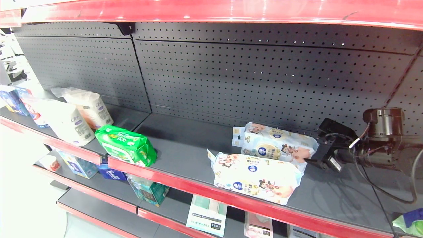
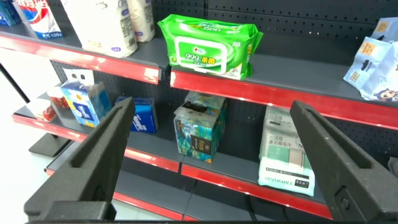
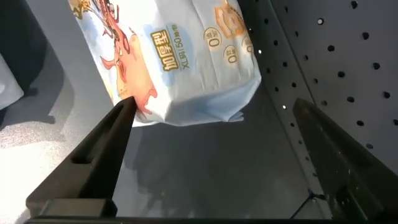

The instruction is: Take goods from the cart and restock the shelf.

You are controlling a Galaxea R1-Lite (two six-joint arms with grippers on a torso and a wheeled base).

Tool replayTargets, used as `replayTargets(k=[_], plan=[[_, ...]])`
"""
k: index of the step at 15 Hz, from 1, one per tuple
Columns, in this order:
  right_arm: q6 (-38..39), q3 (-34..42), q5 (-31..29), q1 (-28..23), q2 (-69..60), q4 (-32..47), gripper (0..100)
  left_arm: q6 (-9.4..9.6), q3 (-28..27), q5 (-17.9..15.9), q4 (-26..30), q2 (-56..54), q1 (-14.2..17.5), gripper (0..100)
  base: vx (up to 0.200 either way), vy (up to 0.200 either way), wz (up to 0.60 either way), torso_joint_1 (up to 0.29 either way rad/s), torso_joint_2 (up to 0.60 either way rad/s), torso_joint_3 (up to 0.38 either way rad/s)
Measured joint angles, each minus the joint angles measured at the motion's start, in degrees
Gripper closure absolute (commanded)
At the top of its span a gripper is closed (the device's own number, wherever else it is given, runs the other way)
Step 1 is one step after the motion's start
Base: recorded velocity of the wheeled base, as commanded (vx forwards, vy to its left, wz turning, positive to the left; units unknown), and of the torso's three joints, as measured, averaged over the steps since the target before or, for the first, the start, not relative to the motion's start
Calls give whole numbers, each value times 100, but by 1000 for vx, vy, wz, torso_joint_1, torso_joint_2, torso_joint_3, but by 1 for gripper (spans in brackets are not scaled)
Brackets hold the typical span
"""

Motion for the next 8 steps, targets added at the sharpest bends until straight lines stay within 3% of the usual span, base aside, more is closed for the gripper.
replayTargets(k=[8], plan=[[28, 85, -195, 1, -85, -2, 0, 0, 0, -2, 0, 0, 0, 0, 0, 0, 0, 0, 0, 0]])
